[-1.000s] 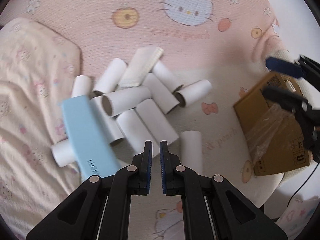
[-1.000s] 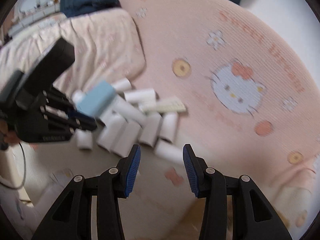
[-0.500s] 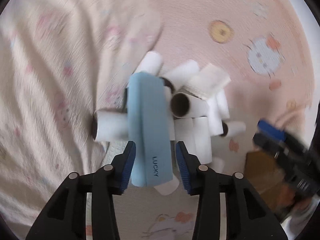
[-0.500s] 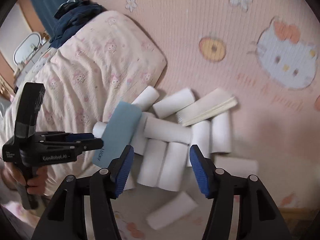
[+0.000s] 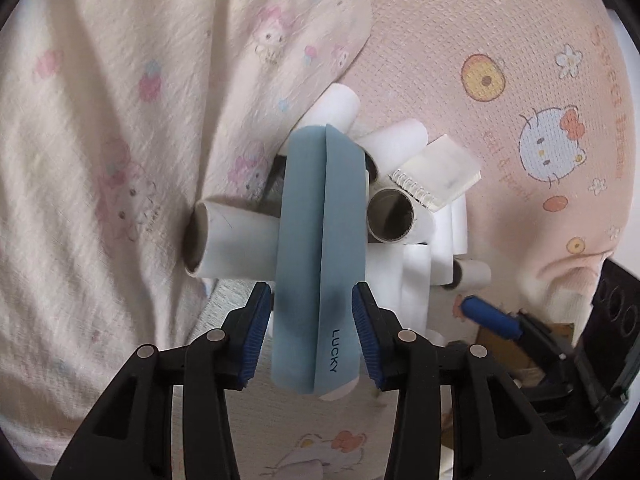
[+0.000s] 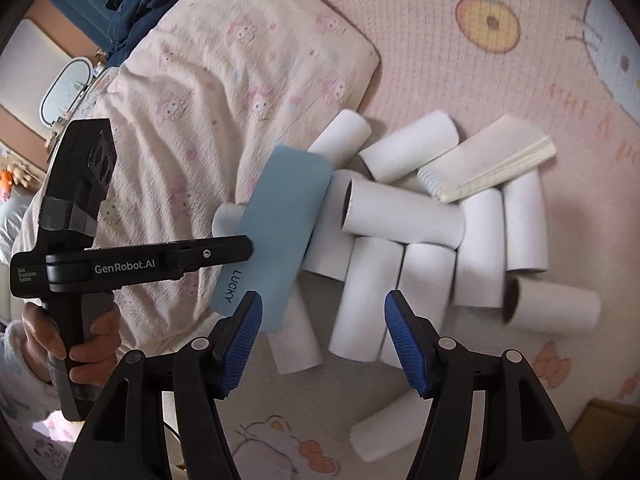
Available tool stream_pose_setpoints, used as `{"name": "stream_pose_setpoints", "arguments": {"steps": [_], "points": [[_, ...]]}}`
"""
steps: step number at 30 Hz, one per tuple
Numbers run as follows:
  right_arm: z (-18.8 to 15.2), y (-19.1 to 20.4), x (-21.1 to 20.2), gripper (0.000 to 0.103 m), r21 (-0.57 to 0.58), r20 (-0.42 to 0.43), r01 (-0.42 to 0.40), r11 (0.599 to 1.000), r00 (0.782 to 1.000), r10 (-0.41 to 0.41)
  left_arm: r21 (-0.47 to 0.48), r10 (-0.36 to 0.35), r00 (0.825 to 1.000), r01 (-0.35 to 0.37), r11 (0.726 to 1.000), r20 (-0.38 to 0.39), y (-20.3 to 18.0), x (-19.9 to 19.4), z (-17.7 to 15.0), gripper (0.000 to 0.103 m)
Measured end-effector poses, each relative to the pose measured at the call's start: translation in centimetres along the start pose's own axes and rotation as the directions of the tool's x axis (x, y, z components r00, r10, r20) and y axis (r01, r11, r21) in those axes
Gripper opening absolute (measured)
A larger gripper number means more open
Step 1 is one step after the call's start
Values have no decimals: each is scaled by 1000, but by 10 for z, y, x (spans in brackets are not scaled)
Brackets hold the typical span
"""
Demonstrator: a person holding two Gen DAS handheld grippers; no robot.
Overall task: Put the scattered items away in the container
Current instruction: 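Grasp the light blue LUCKY case with both grippers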
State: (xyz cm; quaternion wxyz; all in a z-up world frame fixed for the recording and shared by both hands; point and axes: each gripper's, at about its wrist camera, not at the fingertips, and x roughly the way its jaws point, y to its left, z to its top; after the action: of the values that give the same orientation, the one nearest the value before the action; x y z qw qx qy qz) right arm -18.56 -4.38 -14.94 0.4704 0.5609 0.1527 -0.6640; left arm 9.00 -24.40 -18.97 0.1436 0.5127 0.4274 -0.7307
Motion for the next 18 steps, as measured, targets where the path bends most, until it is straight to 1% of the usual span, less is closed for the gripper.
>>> {"name": "stream_pose_setpoints", "arguments": {"steps": [3,4,8,12,15,18], "points": [[-3,1,6,62,23,-2,-3,1000,1000,3,-29,-18,1000,18,999,-9,2,3,-2,44],[-3,2,10,62,30,-15,0,1000,1000,0,-41,-20,1000,19,999,-17,2,5,-3,39],[-3,3,21,62,55,-59,-39,998,997,42,-87,-57,997,52,995,-50,1,14,-9,38],[-5,5,27,62,45,-54,-67,997,996,69,-77,-61,996,57,995,-59,-8,21,-16,38],[-7,6,31,62,30,-69,-50,998,996,52,-72,-73,995,69,995,-62,-9,23,-17,38],[-8,3,37,62,46,-94,-46,998,994,50,-79,-88,994,82,993,-66,-7,24,-17,38]]}}
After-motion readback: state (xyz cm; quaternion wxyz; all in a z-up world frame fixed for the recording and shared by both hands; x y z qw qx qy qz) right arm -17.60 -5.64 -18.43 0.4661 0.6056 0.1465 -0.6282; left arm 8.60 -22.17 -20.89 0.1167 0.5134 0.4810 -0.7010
